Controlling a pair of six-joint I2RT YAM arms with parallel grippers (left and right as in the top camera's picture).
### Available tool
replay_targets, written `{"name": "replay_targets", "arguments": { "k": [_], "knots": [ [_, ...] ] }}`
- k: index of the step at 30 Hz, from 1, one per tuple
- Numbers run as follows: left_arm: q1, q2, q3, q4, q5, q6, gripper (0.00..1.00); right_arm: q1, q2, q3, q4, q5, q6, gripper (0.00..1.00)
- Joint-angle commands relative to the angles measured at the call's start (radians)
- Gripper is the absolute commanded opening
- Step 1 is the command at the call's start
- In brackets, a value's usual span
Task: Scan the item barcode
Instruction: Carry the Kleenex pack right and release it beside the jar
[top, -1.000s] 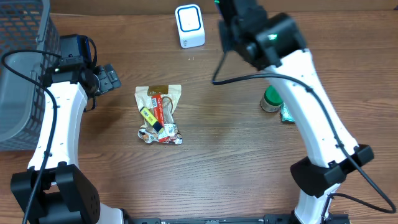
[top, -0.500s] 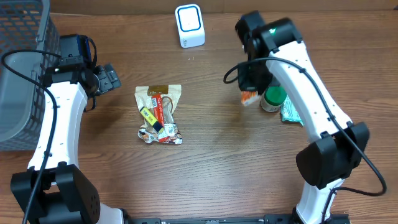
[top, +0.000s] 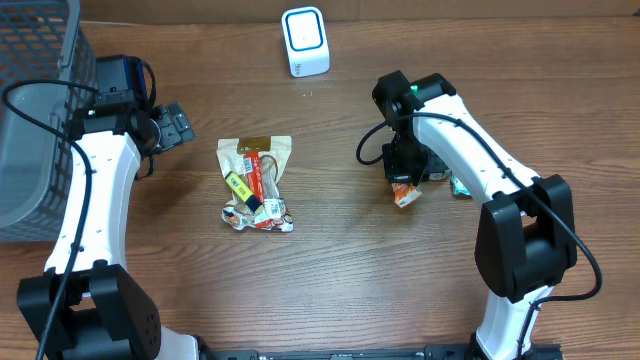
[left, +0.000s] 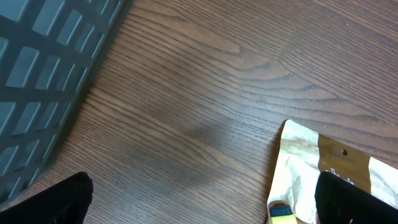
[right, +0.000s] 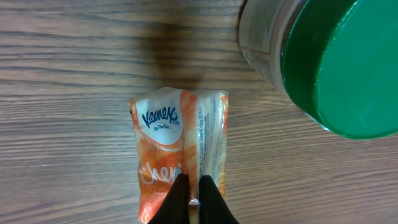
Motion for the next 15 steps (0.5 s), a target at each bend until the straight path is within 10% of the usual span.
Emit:
{"name": "replay_targets", "arguments": {
  "k": [1,15],
  "knots": [
    [-0.006,-0.016,0.014,0.002,0.005,0.019,1.00,-0.005,-0.001,-0.016,0.012,0.036,0.007,0.10],
    [-0.006,-0.016,0.014,0.002,0.005,0.019,1.00,-0.005,-0.001,-0.068,0.163,-0.040,0.044,0.32]
  ]
}}
